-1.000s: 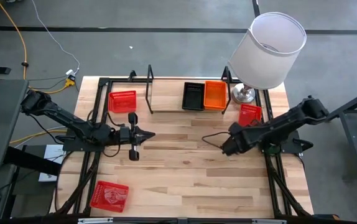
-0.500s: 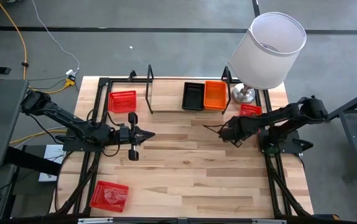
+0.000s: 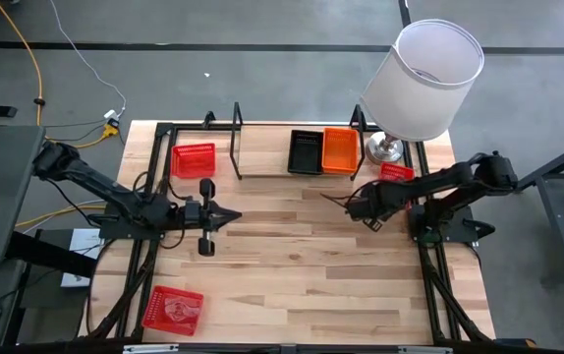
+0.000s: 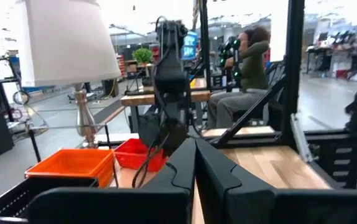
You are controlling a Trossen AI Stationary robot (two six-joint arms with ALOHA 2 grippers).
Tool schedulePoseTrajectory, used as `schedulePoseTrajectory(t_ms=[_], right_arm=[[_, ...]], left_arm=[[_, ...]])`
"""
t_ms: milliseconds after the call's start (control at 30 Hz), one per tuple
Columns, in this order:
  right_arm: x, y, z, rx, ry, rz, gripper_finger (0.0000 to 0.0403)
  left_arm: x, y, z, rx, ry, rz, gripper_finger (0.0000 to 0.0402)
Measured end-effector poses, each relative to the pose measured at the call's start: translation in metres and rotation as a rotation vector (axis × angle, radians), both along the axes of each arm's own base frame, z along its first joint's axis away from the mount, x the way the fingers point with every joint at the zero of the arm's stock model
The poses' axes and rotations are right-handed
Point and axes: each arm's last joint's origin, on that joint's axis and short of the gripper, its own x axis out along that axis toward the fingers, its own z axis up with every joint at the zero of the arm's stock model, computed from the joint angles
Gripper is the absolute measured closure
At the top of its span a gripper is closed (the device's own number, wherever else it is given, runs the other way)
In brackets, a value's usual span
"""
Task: Stack baskets on shelf by color
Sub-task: Put the middle red basket on the shelf
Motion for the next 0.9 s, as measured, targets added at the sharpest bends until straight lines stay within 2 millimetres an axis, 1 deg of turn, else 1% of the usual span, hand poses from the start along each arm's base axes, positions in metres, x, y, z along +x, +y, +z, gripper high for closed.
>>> schedulePoseTrajectory(t_ms=[133,267,333,400,500,533,633,700,800,900], right_arm=[[-0.012,0.001,-0.016,0.05,0.036,0.007,0.0254],[-0.017,0.001,-0.021,0.02,0.044,-0.01,0.0256],[-0.017,0.002,-0.022,0.012,0.04,-0.001,0.0268],[-0.016,0.003,-0.02,0.013,0.037,0.013,0.0297],[-0.01,0.01,-0.016,0.017,0.012,0.047,0.0375],[-0.008,0.014,-0.014,0.022,0.003,0.064,0.0388],[0.001,0.031,-0.002,0.067,-0.049,0.091,0.0392],[0.01,0.049,0.01,0.125,-0.102,0.132,0.0399],[0.024,0.083,0.033,0.245,-0.212,0.218,0.0401],[0.042,0.124,0.059,0.34,-0.368,0.349,0.0402]], left_arm=[[-0.01,-0.004,0.005,-0.002,-0.005,-0.034,0.0401],[-0.019,-0.004,0.011,0.006,-0.013,-0.032,0.0401],[-0.023,-0.003,0.012,0.005,-0.011,-0.016,0.0401],[-0.027,-0.002,0.014,0.003,-0.015,0.011,0.0401],[-0.033,0.0,0.018,0.005,-0.024,0.077,0.0401],[-0.036,0.0,0.019,0.0,-0.031,0.102,0.0401],[-0.042,0.0,0.021,-0.014,-0.034,0.162,0.0401],[-0.045,0.0,0.021,-0.014,-0.024,0.177,0.0401],[-0.047,-0.002,0.022,-0.019,-0.023,0.19,0.0401],[-0.048,-0.002,0.022,-0.022,-0.025,0.19,0.0401]])
